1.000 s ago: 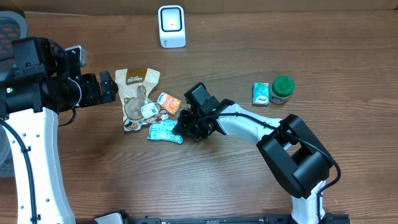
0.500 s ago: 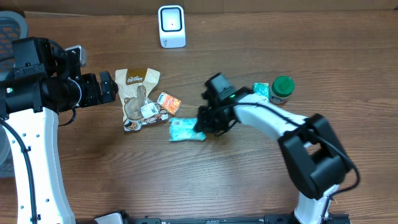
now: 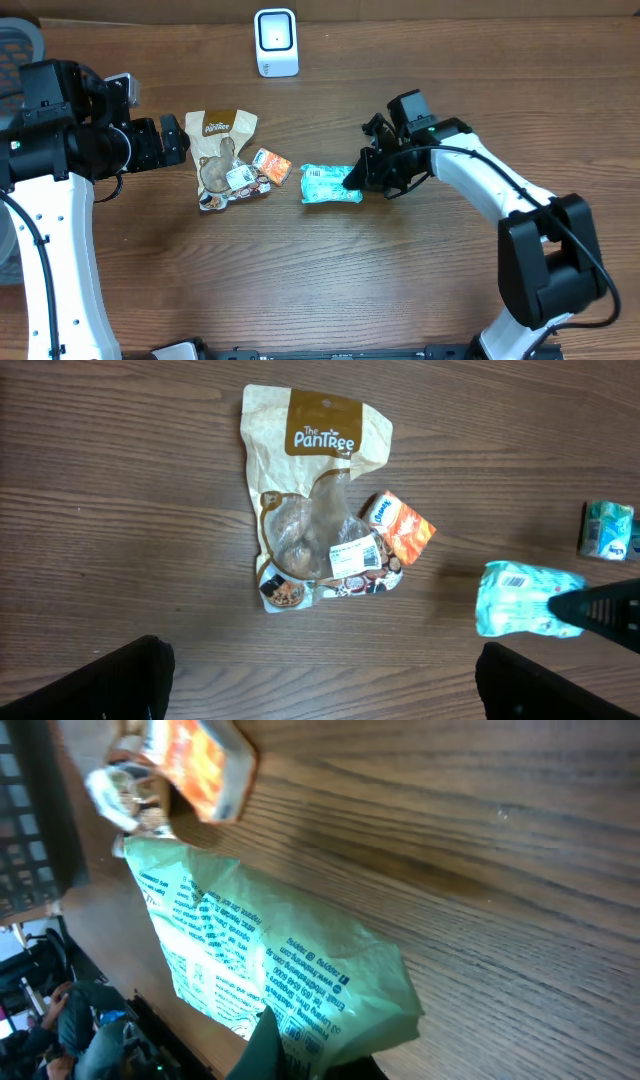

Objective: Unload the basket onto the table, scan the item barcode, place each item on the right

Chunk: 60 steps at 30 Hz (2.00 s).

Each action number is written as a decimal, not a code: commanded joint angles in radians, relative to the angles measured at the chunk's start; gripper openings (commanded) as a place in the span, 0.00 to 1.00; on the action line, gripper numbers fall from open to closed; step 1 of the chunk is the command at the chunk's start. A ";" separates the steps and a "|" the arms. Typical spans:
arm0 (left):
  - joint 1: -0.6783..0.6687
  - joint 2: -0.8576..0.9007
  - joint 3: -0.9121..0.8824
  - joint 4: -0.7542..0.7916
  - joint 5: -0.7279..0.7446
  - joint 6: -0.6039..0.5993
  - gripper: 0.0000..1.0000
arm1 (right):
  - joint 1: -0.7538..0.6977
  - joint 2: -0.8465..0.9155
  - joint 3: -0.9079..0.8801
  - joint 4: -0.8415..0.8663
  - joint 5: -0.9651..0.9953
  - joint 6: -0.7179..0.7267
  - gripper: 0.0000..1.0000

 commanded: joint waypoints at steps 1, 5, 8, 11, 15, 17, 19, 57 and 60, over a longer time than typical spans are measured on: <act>-0.006 -0.002 0.004 0.001 0.015 -0.007 1.00 | 0.001 -0.103 0.023 0.004 -0.051 -0.035 0.04; -0.006 -0.002 0.004 0.001 0.015 -0.007 0.99 | 0.001 -0.153 0.023 0.000 -0.051 -0.035 0.04; -0.006 -0.002 0.004 0.001 0.015 -0.007 1.00 | 0.001 -0.172 0.023 -0.003 -0.053 -0.035 0.04; -0.006 -0.002 0.004 0.001 0.015 -0.007 0.99 | 0.001 -0.174 0.023 -0.020 -0.063 -0.035 0.04; -0.006 -0.002 0.004 0.001 0.015 -0.007 0.99 | 0.001 -0.174 0.023 -0.029 -0.069 -0.035 0.04; -0.006 -0.002 0.004 0.001 0.015 -0.007 1.00 | 0.001 -0.174 0.023 -0.032 -0.069 -0.035 0.04; -0.006 -0.002 0.004 0.001 0.015 -0.007 1.00 | 0.001 -0.174 0.023 -0.034 -0.069 -0.035 0.04; -0.006 -0.002 0.004 0.001 0.015 -0.007 1.00 | -0.004 -0.463 0.136 -0.140 0.266 -0.002 0.04; -0.006 -0.002 0.004 0.001 0.015 -0.007 1.00 | 0.013 -0.364 0.297 -0.198 0.361 -0.005 0.04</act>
